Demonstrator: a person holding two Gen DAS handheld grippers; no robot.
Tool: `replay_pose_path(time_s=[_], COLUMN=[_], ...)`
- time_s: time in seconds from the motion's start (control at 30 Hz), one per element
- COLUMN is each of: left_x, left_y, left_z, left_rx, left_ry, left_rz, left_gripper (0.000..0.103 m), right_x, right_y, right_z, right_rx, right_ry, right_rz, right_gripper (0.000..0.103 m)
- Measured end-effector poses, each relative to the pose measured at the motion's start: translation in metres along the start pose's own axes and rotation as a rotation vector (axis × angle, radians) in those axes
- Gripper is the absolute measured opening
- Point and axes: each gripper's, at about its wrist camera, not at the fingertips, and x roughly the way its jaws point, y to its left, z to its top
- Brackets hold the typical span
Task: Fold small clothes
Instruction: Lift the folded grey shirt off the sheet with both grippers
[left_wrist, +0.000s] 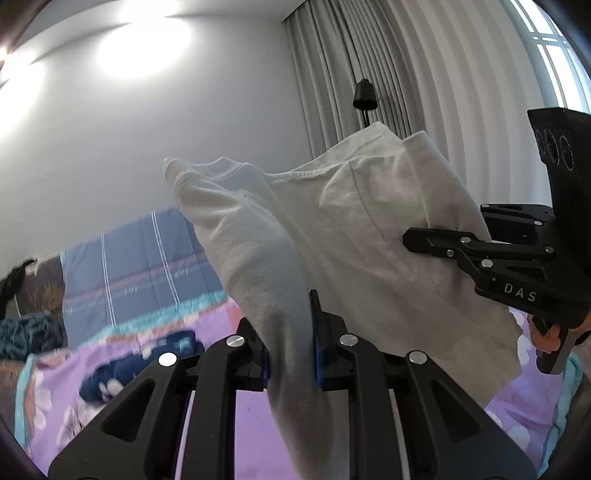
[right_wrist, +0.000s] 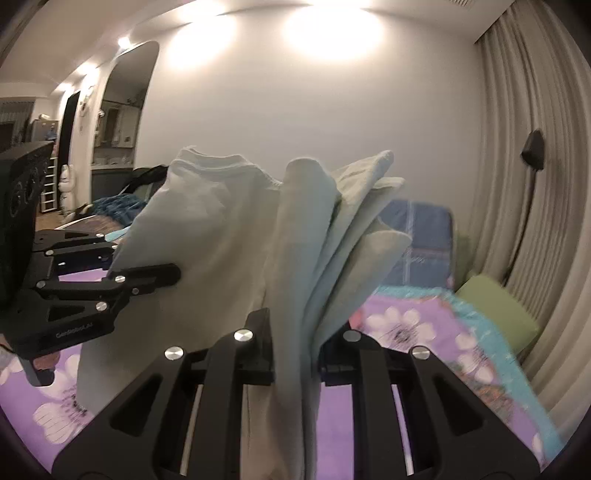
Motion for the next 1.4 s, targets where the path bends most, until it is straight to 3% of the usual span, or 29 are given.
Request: replay_pose_path(time_s=[0.2,0.53,1.07,1.4], left_x=[0.034,0.112,0.249,0.314], left_y=[-0.001,0.006,0.044,0.049], left_z=[0.025,0.034,0.034,0.009], left_rx=[0.050,0.094,0.113,0.160], left_ry=[-0.028,0.004,0.108,0.189], left_rz=[0.021,0.075,0.192,0.258], left_gripper=[0.017,0.017,0.017,0.018], right_x=[0.023,0.114,0.294,0.374], right_y=[-0.025,-0.065,-0.113,-0.135], right_z=[0.019,0.032,0.035,0.003], right_rx=[-0.002,0.056,0.128,0.226], right_ry=[-0.043,-0.017,0.146,0.229], right_rz=[-0.071,-0.102,-0.125,-0.129], right_gripper=[0.015,0.015,0.015,0.015])
